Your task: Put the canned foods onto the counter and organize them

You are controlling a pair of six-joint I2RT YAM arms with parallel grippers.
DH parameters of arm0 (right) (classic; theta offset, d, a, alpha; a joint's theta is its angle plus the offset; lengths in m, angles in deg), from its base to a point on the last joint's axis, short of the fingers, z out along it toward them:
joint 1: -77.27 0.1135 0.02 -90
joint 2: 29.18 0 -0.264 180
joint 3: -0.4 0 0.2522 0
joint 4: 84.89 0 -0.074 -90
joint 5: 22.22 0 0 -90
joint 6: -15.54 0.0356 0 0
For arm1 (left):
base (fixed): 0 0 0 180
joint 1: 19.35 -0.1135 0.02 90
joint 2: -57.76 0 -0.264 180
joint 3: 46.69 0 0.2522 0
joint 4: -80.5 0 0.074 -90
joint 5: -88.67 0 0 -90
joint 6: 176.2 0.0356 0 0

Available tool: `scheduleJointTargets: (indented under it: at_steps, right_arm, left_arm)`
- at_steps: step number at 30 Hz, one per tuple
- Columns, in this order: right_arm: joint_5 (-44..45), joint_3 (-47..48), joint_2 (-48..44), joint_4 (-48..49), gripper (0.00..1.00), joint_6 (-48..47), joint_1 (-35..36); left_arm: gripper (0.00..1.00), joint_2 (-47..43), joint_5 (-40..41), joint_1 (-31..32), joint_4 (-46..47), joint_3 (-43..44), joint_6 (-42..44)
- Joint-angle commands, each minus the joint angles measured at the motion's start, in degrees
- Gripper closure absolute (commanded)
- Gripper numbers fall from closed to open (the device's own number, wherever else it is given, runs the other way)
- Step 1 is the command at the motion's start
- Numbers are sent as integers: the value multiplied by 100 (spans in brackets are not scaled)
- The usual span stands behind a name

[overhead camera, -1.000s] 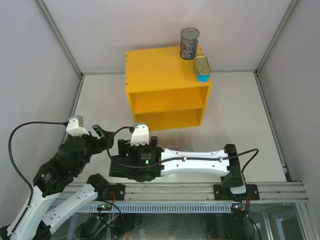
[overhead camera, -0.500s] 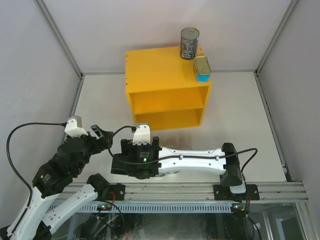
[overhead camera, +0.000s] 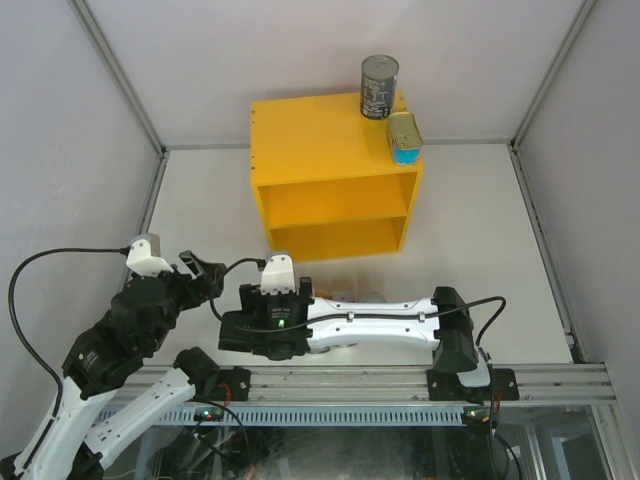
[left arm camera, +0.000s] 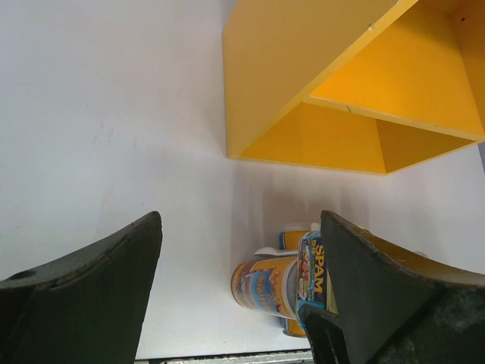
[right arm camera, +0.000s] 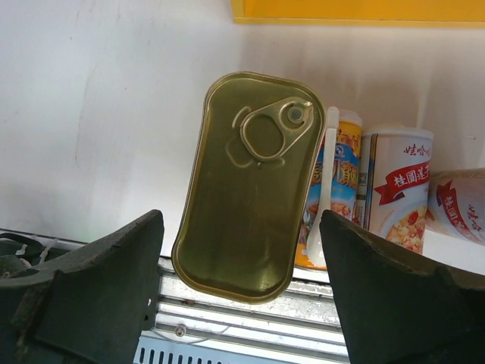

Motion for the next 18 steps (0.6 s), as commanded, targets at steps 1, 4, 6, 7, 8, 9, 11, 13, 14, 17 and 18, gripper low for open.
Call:
scheduleJointTargets:
  at_steps: [1, 4, 6, 7, 8, 9, 11, 13, 14, 17, 18]
  right_arm:
    - [65, -55, -24, 185, 18, -157, -21]
    - [65, -204, -78, 313, 22, -203, -13]
    - [69, -319, -139, 419, 26, -240, -12]
    - [70, -407, -174, 474, 29, -262, -12]
    - [84, -463, -207, 523, 32, -302, -6]
    - [101, -523, -243, 600, 35, -367, 2]
    - [154, -607, -289, 699, 42, -484, 32]
    - [285, -616, -302, 736, 45, -612, 84]
    - [360, -608, -297, 734, 46, -675, 122]
    - [565, -588, -289, 714, 51, -816, 225]
    - [606, -600, -292, 708, 54, -850, 239]
  left_arm:
    - [11, -71, 142, 24, 128, 24, -136]
    - [11, -98, 138, 20, 147, -18, -178]
    - [11, -103, 138, 20, 161, -35, -192]
    - [11, -103, 138, 20, 163, -40, -200]
    - [11, -95, 146, 20, 168, -37, -202]
    - [11, -90, 152, 20, 168, -36, -207]
    - [11, -79, 164, 20, 179, -24, -215]
    - [11, -65, 157, 20, 177, -17, -218]
    - [11, -60, 156, 20, 186, -8, -220]
    - [11, -51, 157, 21, 184, -14, -229]
    - [11, -58, 164, 20, 175, -16, -235]
